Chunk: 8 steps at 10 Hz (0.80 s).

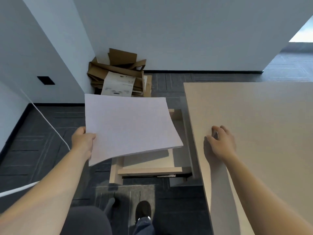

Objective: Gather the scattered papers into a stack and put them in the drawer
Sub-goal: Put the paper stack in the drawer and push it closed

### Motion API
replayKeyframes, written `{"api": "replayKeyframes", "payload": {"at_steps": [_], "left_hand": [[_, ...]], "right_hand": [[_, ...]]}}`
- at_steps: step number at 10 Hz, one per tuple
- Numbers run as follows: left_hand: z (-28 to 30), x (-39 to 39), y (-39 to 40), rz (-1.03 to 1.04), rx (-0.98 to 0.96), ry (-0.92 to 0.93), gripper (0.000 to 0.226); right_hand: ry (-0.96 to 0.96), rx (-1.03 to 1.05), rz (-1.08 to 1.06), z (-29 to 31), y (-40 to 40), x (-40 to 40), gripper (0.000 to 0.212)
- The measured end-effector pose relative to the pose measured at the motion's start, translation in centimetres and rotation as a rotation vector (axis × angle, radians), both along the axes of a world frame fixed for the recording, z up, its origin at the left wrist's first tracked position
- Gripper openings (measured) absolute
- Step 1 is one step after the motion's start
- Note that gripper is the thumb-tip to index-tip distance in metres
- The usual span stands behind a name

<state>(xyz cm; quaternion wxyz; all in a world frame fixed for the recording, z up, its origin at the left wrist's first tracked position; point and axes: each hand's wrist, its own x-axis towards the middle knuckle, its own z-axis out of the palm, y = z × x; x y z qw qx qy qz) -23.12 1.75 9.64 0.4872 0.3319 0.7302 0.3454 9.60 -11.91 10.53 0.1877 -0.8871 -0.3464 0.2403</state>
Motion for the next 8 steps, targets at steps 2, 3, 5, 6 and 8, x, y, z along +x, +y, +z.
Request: {"api": "replayKeyframes", "payload": {"at_steps": [2,3,5,6,8], "left_hand": [[-3.1,1.8,0.9,-0.135,-0.061,0.067,0.024],[-5.2,3.9,1.3,-0.204,-0.095,0.094,0.031],[-8.6,8.3,1.3,-0.305,-0.149,0.117,0.022],[-10.1,10.2,0.9,-0.361,-0.17,0.126,0.026],[-11.7,11.9,-0.7,-0.416,-0.225,0.235,0.041]], "right_hand": [[-0.206,-0.155,0.099,-1.6,0.4,-1.5,0.056],[-0.261,-0.175,0.11,-2.0,0.4,-1.8,0.056],[-0.307,-0.201,0.121,-2.3,0.4,-2.0,0.056],[-0.321,-0.198,0.116,-2.3,0.4,-2.0,0.056],[-0.328,-0.2,0.121,-2.4,0.4,-1.9,0.056]]}}
